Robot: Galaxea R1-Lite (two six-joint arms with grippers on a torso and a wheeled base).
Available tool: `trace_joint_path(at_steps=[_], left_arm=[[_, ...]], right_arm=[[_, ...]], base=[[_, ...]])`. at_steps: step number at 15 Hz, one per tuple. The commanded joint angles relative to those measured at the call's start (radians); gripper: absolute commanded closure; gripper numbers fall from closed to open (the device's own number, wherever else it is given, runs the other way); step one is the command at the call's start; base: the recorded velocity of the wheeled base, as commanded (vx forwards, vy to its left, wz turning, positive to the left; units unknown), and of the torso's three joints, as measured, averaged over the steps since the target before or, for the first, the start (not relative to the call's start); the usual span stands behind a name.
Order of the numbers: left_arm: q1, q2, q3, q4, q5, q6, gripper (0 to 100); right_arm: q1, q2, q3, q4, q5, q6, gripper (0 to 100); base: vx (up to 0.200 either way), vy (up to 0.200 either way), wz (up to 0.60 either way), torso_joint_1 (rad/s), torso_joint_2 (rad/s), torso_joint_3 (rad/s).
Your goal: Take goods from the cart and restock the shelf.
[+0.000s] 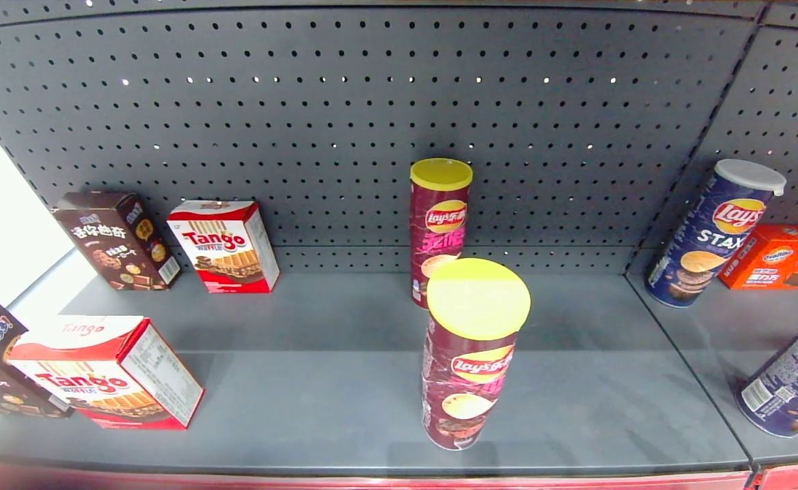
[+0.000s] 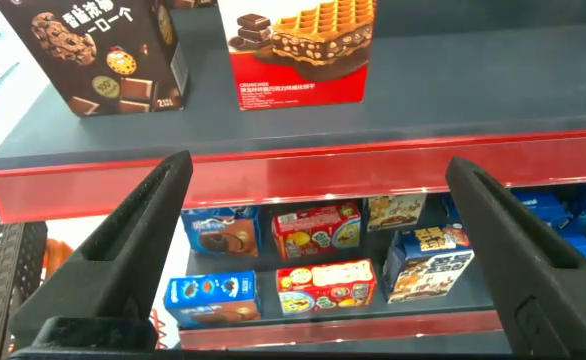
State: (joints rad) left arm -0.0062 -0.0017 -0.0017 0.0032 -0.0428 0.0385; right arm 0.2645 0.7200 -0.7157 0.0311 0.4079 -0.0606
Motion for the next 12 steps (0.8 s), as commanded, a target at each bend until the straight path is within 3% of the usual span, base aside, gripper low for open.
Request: trace_joint_path(at_steps=[1,4,12], left_arm=[[0.0,0.002,0.0,0.0,0.0,0.0,0],[0.0,0.002,0.0,0.0,-0.002,0.0,0],[0.0,0.002,0.0,0.001,-0.002,0.0,0]], right_arm=[[0.05,0.087,-0.03,-0.013,0.0,-0.001,0],[0.131,0.19,-0.048,-0.086,-0.015,-0.002,0],[0.291,0.343,-0.013,-0.102,-0.109,-0.002,0]], base=[[0.0,0.0,0.0,0.0,0.0,0.0],[0.0,0.0,0.0,0.0,0.0,0.0],[0.0,0.0,0.0,0.0,0.0,0.0]])
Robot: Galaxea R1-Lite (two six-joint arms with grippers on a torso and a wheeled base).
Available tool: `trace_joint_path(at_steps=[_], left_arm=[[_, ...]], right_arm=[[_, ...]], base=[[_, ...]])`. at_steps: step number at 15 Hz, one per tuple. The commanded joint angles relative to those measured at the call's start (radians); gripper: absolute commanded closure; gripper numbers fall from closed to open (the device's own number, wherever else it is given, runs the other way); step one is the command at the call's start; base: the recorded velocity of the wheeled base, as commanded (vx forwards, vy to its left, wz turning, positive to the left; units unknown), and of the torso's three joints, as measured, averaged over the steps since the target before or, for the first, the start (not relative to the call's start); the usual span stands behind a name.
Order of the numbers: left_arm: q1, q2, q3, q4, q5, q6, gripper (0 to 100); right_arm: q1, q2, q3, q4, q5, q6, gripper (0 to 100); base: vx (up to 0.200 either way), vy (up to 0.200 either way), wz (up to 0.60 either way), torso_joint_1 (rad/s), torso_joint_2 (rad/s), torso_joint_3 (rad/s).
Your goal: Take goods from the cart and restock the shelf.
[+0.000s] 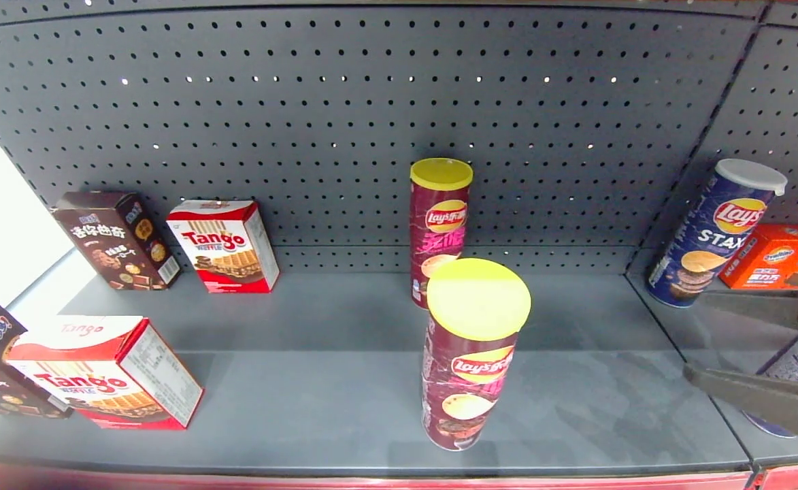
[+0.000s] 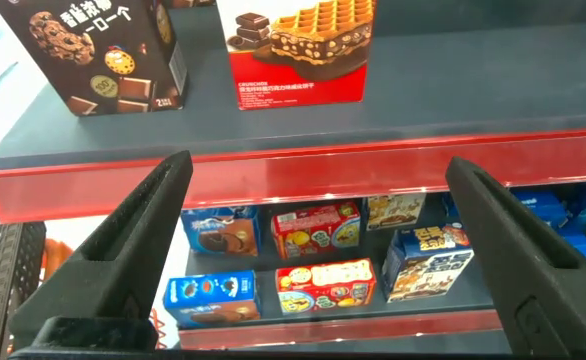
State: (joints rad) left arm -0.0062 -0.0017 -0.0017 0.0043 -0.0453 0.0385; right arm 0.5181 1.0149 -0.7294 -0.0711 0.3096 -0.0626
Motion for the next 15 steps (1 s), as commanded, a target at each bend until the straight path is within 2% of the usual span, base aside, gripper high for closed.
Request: trace_joint_path(at_steps=[1,6,15], left_arm=[[0.0,0.002,-0.001,0.0,0.001,0.0,0],[0.0,0.002,0.0,-0.001,0.001,0.0,0],[0.002,0.002,0.0,-0.003,0.002,0.0,0]], right_arm=[[0.054,0.068,0.008,0.001,-0.024,0.0,0],[0.112,0.169,0.03,-0.001,-0.081,0.0,0],[0.117,0.307,0.03,-0.036,-0.13,0.0,0]], base=[[0.0,0.0,0.0,0.0,0.0,0.0],[0.0,0.0,0.0,0.0,0.0,0.0],[0.0,0.0,0.0,0.0,0.0,0.0]])
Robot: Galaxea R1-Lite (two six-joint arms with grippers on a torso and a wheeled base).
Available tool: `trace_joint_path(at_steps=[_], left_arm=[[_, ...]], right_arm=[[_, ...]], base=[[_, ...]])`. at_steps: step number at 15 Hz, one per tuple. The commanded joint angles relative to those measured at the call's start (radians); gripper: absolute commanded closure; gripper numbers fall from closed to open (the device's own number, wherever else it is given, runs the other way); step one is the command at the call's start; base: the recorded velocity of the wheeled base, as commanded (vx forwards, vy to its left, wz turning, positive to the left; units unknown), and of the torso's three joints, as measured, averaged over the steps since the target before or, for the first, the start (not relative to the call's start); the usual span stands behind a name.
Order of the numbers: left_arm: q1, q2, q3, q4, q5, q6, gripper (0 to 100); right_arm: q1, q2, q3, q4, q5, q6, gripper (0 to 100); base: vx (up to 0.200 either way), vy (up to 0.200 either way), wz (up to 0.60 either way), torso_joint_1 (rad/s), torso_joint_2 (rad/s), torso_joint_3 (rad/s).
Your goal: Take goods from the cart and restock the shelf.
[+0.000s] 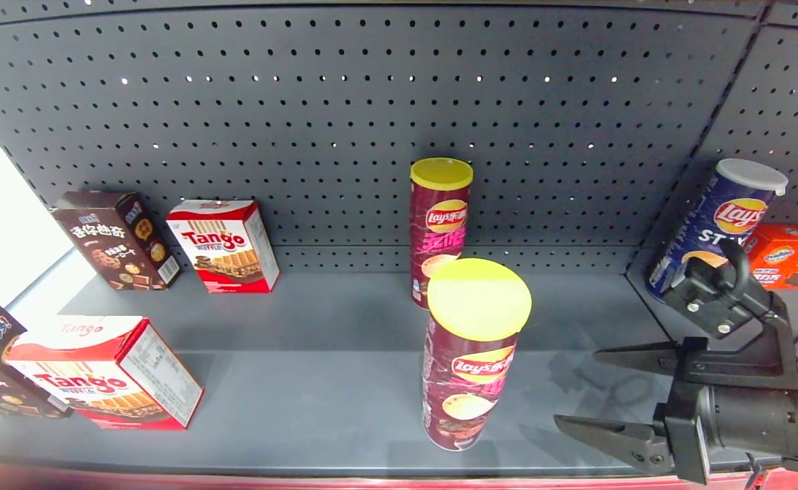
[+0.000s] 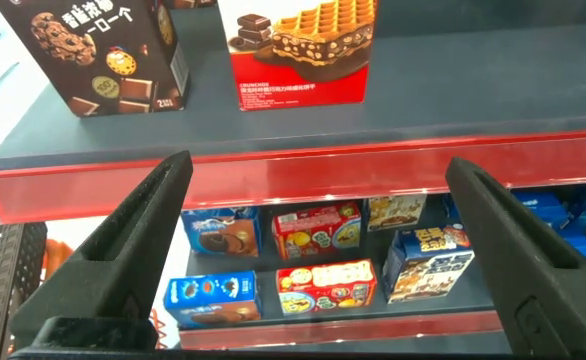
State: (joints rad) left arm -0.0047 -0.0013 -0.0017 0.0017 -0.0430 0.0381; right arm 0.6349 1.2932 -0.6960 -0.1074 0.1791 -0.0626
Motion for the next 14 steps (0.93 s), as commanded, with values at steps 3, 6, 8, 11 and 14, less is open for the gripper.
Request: trace_joint_path(at_steps=[3,6,8,11,14], left_arm=[[0.0,0.001,0.0,0.0,0.0,0.0,0],[0.0,0.001,0.0,0.0,0.0,0.0,0],[0.0,0.001,0.0,0.0,0.0,0.0,0],[0.0,0.001,0.0,0.0,0.0,0.0,0],[0.0,0.001,0.0,0.001,0.0,0.0,0]], right_arm=[[0.003,0.077,-0.008,-0.02,0.0,-0.017,0],[0.003,0.113,-0.019,-0.021,0.0,-0.051,0],[0.003,0.14,-0.037,-0.029,0.0,-0.051,0],[0.011,0.173,-0.065,-0.035,0.0,-0.051,0],[0.026,0.196,-0.082,-0.037,0.0,-0.051,0]], base=[[0.0,0.0,0.0,0.0,0.0,0.0],[0.0,0.0,0.0,0.0,0.0,0.0],[0.0,0.0,0.0,0.0,0.0,0.0],[0.0,0.0,0.0,0.0,0.0,0.0],[0.0,0.0,0.0,0.0,0.0,0.0]])
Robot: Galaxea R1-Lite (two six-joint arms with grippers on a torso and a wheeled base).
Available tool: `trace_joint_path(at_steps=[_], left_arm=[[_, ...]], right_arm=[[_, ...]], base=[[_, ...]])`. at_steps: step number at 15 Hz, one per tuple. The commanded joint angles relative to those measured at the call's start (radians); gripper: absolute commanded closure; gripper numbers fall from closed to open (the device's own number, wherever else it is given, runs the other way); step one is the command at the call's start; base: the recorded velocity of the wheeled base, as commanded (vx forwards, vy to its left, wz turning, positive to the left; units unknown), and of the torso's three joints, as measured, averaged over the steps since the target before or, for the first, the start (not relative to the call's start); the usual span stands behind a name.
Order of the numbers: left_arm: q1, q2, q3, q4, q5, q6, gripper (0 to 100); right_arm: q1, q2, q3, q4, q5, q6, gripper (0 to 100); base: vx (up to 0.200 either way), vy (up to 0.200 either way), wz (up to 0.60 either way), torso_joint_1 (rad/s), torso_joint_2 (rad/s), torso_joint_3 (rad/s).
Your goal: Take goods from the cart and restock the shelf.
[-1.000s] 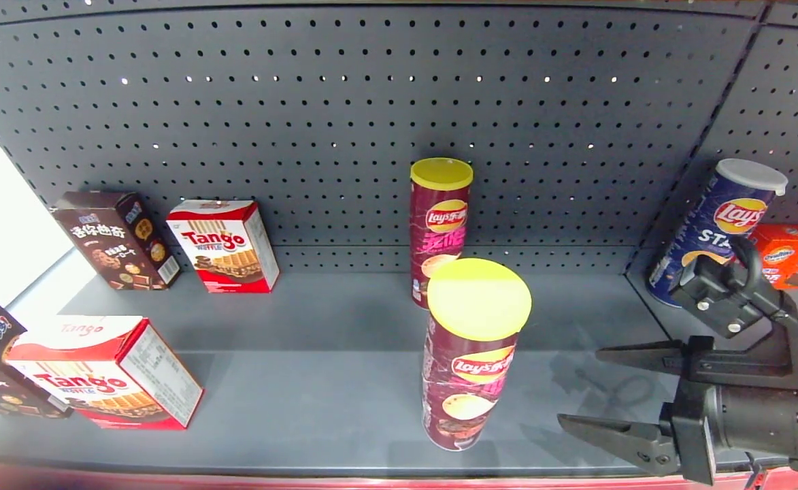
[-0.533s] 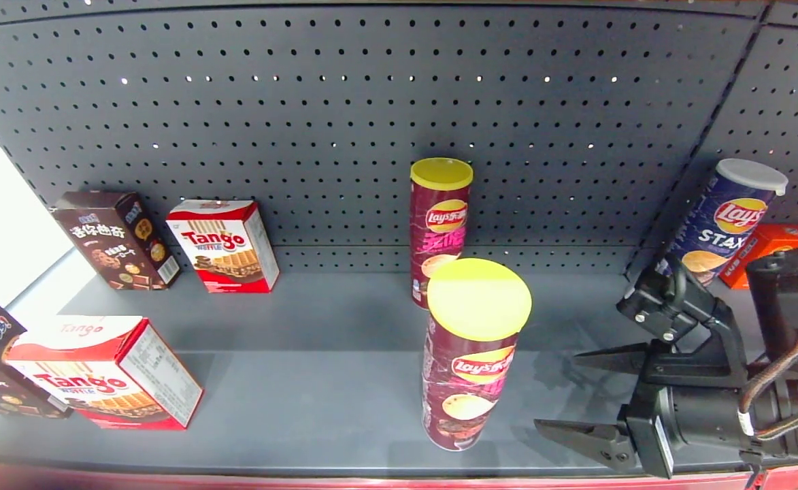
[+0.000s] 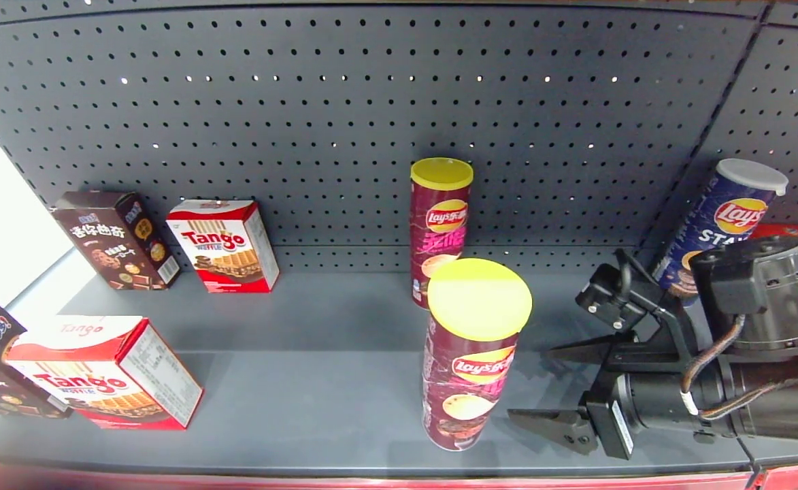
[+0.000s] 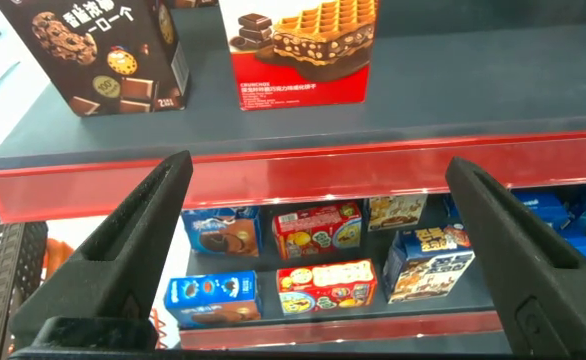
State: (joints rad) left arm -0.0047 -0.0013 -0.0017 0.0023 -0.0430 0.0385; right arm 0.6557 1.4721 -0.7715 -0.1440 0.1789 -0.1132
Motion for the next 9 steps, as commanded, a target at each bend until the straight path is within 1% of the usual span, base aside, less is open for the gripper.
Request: trace_joint_path(at_steps=[1,4,9], left_arm=[[0.0,0.001,0.0,-0.001,0.0,0.0,0],[0.0,0.001,0.0,-0.001,0.0,0.0,0],[0.0,0.001,0.0,0.001,0.0,0.0,0]], right_arm=[[0.007,0.03,-0.02,-0.005,0.001,0.0,0],[0.007,0.063,-0.052,-0.006,0.001,0.0,0],[0.004,0.085,-0.06,-0.009,0.001,-0.002,0]], base=[[0.0,0.0,0.0,0.0,0.0,0.0],[0.0,0.0,0.0,0.0,0.0,0.0],[0.0,0.0,0.0,0.0,0.0,0.0]])
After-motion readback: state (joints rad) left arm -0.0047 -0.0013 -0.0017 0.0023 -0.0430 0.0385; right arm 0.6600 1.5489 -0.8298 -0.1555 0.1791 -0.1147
